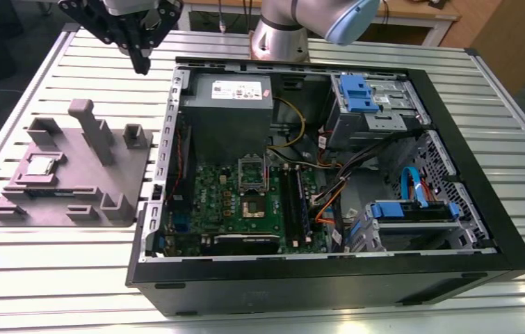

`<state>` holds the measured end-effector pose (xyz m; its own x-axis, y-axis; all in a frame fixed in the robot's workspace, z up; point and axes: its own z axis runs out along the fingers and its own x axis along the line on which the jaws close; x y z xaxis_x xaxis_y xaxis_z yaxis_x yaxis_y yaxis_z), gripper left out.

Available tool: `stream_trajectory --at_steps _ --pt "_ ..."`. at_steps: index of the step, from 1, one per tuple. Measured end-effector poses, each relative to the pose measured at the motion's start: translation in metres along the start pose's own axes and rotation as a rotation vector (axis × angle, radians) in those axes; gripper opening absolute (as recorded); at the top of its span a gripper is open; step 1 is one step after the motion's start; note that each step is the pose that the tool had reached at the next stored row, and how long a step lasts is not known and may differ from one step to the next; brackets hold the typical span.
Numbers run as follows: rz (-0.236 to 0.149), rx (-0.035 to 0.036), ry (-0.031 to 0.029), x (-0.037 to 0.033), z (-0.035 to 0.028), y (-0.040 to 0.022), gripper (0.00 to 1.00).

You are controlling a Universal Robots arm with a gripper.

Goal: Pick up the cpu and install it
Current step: 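Reach for the cpu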

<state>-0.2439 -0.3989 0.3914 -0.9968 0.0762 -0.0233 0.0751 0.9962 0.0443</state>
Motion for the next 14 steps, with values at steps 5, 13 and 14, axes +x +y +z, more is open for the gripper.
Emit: stream_trajectory --at_steps 5,13,14 --pt "0.0 0.0 0.0 0.0017 0.0 -0.0001 0.1" --pt "0.0 -0.0001 0.0 0.0047 0.0 -0.0004 0.1" --pt "0.0 0.0 0.0 0.0051 0.0 -0.0004 0.1"
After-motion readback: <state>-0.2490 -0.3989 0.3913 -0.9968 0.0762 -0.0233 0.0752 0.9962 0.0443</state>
